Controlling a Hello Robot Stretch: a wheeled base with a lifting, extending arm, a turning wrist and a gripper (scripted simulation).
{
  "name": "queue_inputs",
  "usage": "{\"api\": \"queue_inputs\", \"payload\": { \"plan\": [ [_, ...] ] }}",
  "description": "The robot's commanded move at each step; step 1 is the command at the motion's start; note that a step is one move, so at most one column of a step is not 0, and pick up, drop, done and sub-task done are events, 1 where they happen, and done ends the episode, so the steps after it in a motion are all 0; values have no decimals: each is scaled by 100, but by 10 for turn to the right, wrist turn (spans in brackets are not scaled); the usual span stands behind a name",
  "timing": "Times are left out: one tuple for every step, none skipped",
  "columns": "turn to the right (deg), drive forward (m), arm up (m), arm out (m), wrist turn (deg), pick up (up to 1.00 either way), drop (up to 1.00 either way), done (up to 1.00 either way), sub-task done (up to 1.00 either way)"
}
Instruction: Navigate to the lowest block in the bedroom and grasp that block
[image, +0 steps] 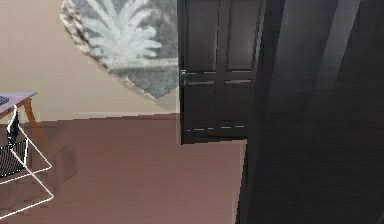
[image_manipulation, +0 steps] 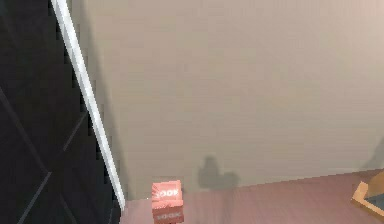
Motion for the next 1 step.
{"api": "queue_inputs", "payload": {
  "plan": [
    [0, 0, 10, 0, 0, 0, 0, 0, 0]
  ]
}}
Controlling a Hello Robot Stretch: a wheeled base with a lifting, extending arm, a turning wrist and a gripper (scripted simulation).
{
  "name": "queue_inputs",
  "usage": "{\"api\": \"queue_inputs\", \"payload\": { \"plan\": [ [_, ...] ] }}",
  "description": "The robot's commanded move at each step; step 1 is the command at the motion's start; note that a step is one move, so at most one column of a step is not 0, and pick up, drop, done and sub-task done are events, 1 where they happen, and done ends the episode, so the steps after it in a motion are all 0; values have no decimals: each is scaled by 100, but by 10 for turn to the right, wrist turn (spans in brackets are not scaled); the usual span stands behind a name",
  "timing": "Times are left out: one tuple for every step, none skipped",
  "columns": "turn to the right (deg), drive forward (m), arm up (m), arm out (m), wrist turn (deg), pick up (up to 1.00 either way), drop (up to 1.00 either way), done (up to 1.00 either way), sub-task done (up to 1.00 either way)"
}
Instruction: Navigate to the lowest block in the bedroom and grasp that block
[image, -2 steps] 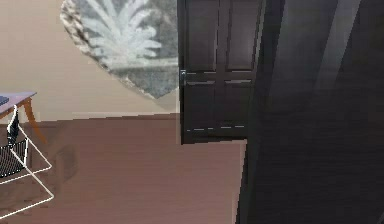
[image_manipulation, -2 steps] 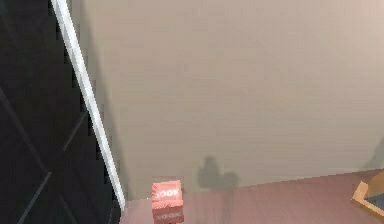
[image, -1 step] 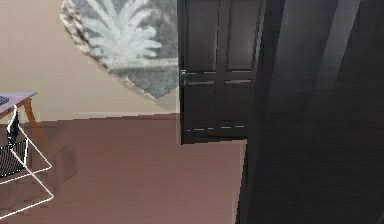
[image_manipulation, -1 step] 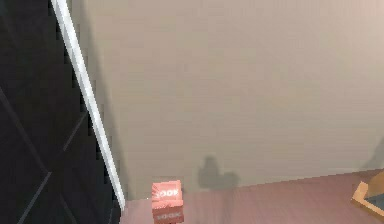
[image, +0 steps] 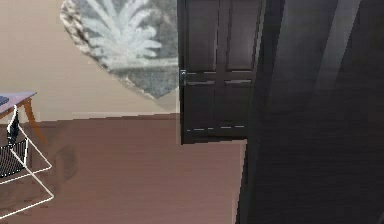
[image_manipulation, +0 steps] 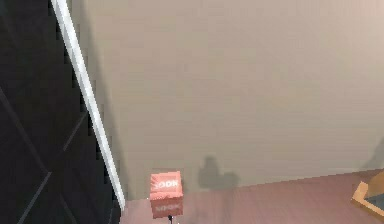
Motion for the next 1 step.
{"api": "queue_inputs", "payload": {
  "plan": [
    [0, 0, 0, 0, 0, 0, 0, 100, 0]
  ]
}}
